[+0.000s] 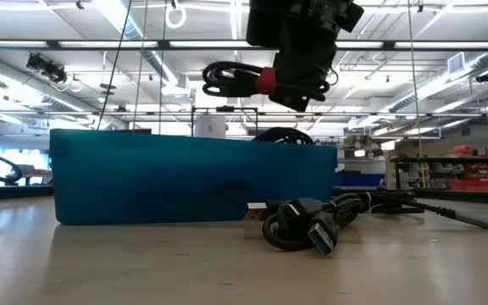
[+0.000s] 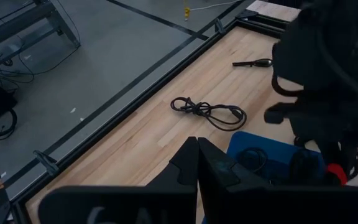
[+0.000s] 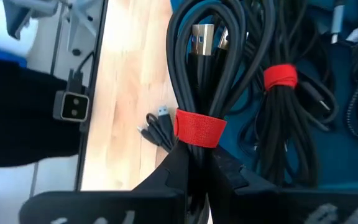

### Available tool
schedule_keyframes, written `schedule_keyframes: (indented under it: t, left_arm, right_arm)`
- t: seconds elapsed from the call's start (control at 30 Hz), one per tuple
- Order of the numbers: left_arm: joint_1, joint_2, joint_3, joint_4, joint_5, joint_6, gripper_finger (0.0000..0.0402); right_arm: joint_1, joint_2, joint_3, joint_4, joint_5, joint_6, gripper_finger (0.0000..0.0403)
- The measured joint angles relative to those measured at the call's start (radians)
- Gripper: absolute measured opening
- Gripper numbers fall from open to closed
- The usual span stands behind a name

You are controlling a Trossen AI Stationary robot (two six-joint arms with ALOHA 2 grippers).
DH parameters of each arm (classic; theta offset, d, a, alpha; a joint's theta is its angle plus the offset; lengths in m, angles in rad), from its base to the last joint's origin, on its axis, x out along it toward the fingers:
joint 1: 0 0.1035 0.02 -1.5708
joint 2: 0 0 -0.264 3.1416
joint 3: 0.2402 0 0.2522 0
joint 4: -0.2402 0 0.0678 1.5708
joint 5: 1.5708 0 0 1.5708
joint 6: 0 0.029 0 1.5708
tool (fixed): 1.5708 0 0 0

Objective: Pick and place USB-C Cables
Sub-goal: Put the black charger cable into the blue bin

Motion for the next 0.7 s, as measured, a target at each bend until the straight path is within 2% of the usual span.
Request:
schedule_keyframes:
  t: [0.43, 0.7]
  left_arm:
    - [0.0, 0.0, 0.0, 0.001, 0.0, 0.0, 0.0005]
    - [0.0, 0.0, 0.0, 0.009, 0.0, -0.001, 0.0005]
  right_arm:
    - [0.006, 0.002, 0.002, 0.188, 0.059, -0.072, 0.0032]
    - [-0.017, 0.003, 0.002, 0.182, 0.059, -0.093, 0.0032]
